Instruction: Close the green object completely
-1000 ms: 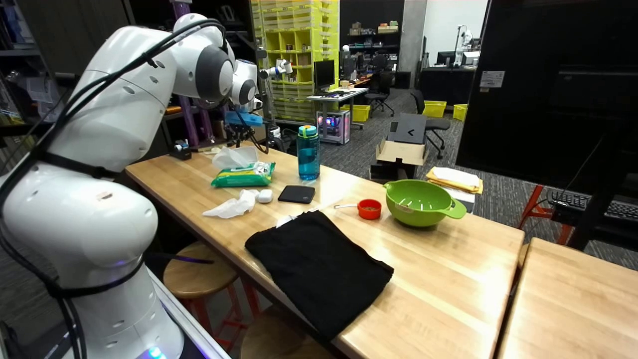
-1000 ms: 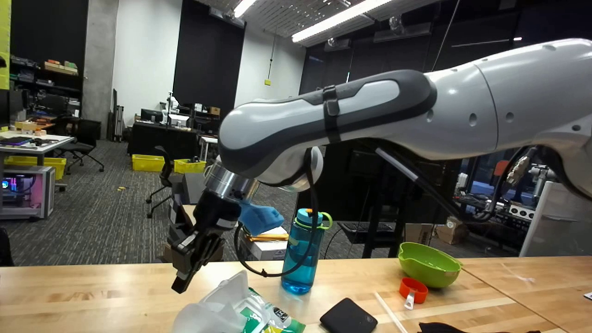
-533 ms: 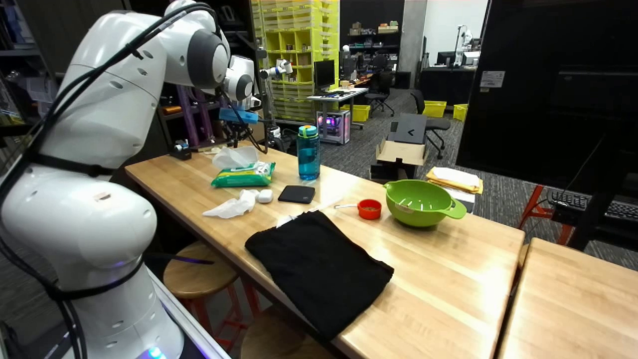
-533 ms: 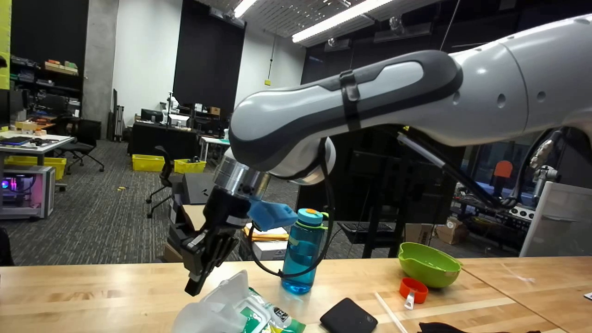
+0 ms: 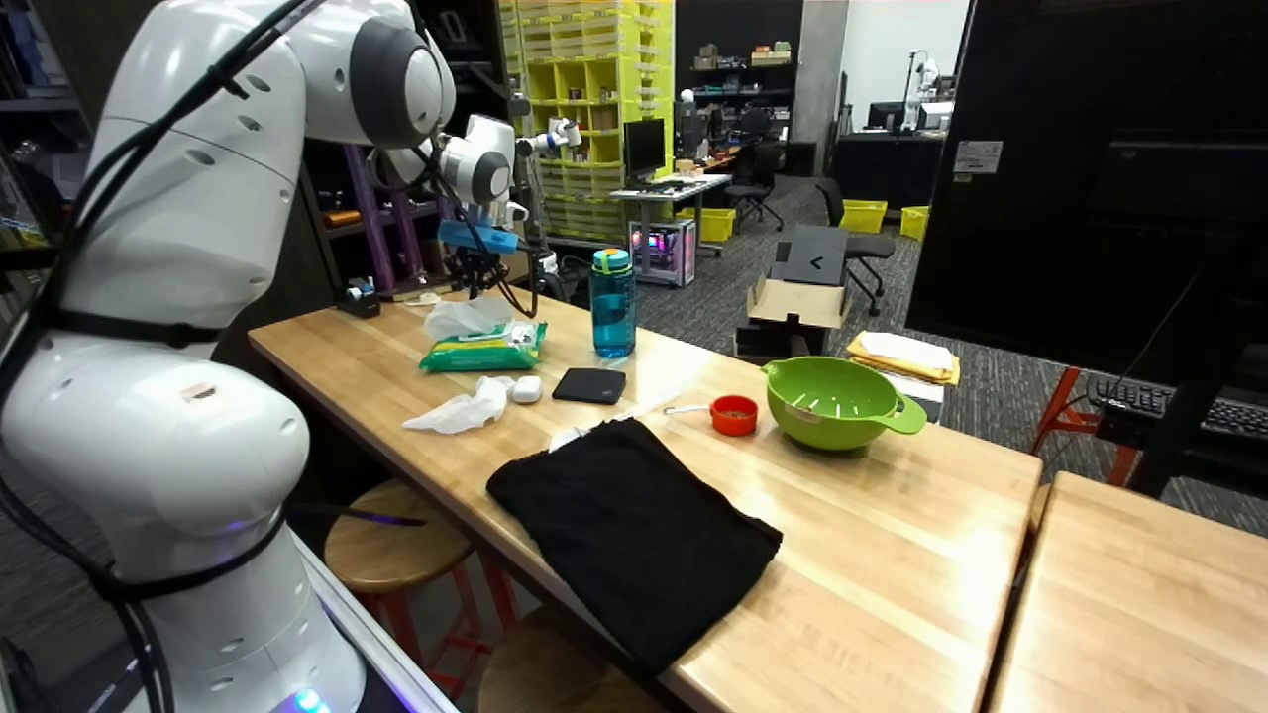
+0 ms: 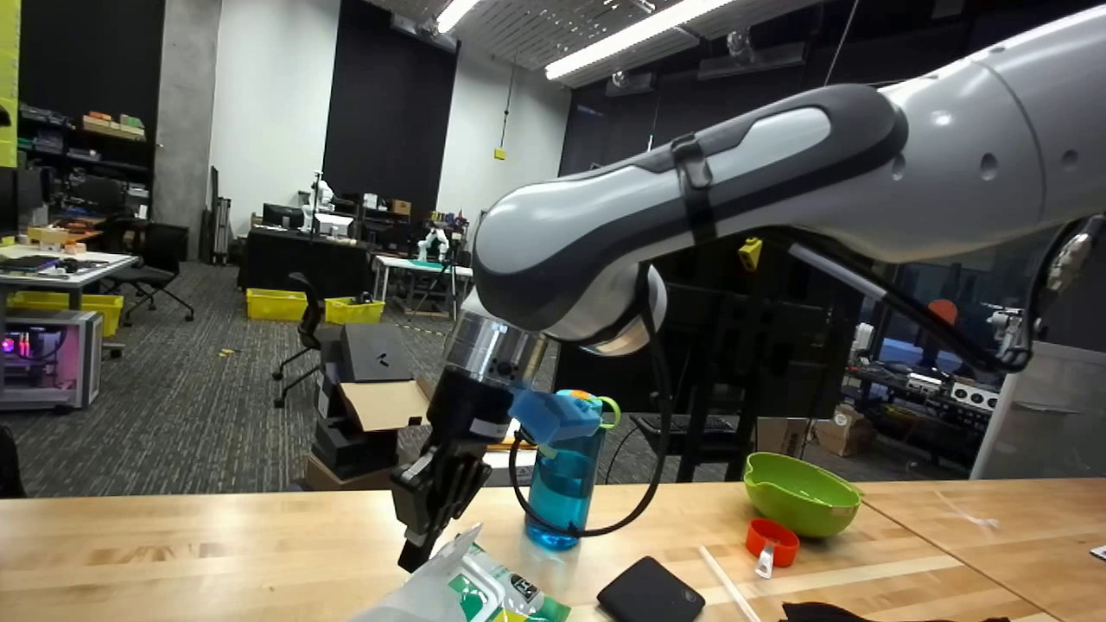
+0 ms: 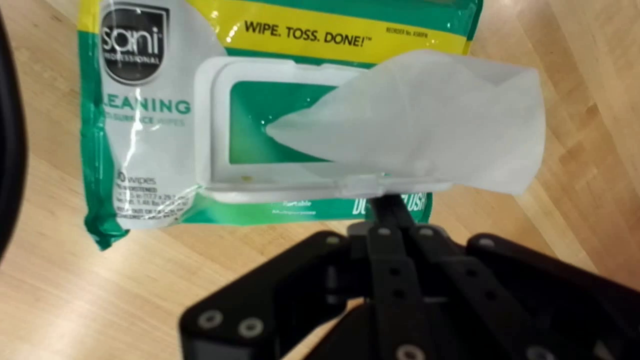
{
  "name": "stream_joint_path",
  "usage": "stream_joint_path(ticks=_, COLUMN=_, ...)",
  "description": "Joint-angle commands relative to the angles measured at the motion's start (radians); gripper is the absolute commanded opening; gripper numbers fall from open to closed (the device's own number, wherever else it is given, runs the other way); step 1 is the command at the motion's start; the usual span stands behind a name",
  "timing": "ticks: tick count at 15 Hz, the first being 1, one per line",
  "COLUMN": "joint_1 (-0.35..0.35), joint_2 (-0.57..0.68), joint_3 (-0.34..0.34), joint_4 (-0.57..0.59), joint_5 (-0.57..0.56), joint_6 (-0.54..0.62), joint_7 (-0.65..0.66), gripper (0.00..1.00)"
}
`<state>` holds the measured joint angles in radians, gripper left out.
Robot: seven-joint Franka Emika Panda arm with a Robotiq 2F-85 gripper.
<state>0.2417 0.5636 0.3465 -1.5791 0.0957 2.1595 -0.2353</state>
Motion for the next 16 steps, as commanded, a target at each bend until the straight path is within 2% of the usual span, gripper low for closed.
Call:
stream_joint_path(ticks=1, joint_1=0.009, joint_2=-0.081, joint_3=-0.028, joint_4=-0.075, joint_5=0.017, joint_6=-0.005, joint_7=0.034, gripper=0.00)
stream_joint_path(ticks=16, joint_1=0.003, joint_2=-0.115, joint_3=-0.048, joint_4=-0.172, joint_5=0.063, joint_6=0.000, joint_7=0.097, gripper=0.00)
